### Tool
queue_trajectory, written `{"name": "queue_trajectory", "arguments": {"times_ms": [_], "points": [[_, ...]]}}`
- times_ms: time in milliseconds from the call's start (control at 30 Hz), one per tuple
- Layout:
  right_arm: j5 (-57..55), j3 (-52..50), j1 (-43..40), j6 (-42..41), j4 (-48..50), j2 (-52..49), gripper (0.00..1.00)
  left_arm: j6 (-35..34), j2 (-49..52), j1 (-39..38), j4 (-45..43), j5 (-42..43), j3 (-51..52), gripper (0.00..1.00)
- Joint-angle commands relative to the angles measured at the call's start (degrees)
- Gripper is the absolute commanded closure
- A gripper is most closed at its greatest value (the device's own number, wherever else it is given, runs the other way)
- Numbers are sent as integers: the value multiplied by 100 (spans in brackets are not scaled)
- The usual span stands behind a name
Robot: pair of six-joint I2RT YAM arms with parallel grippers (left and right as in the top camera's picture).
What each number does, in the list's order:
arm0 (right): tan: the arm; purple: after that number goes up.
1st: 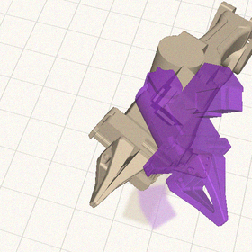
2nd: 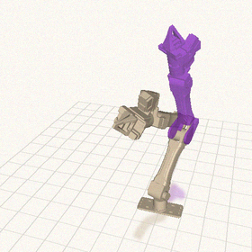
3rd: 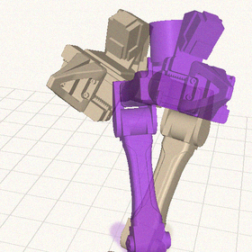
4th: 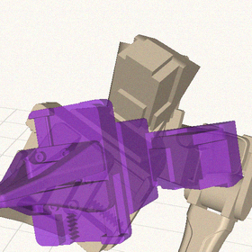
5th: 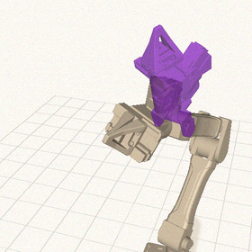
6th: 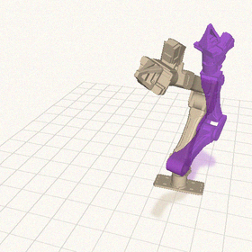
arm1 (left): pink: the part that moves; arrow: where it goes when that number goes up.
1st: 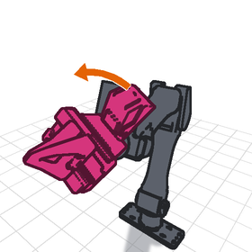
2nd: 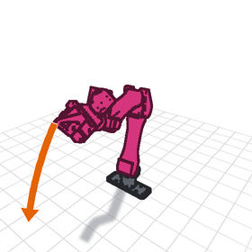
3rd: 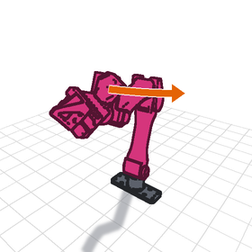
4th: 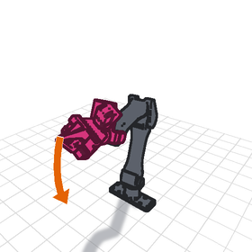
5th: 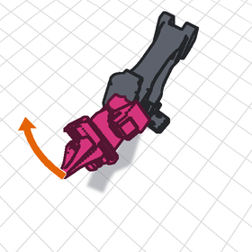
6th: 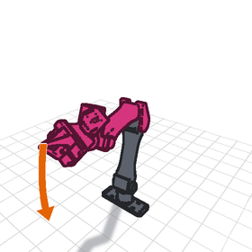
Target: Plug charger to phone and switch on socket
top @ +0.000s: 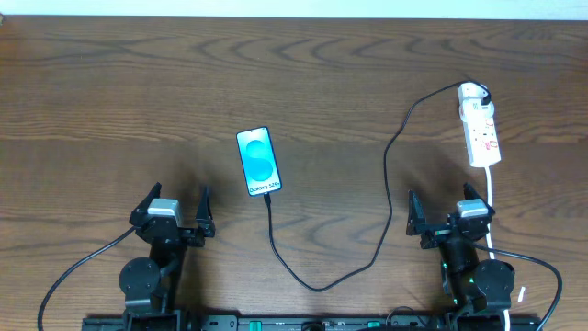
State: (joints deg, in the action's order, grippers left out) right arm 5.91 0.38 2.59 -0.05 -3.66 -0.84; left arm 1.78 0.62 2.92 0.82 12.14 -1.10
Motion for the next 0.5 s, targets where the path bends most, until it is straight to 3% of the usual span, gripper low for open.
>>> {"name": "queue_trajectory", "arguments": {"times_ms": [0,467], "points": [[-302,-7,50,-251,-59,57,1,76,-39,28,212,221,83,11],[-446,-7,50,-205,-63,57,1,76,-39,28,212,221,83,11]]}}
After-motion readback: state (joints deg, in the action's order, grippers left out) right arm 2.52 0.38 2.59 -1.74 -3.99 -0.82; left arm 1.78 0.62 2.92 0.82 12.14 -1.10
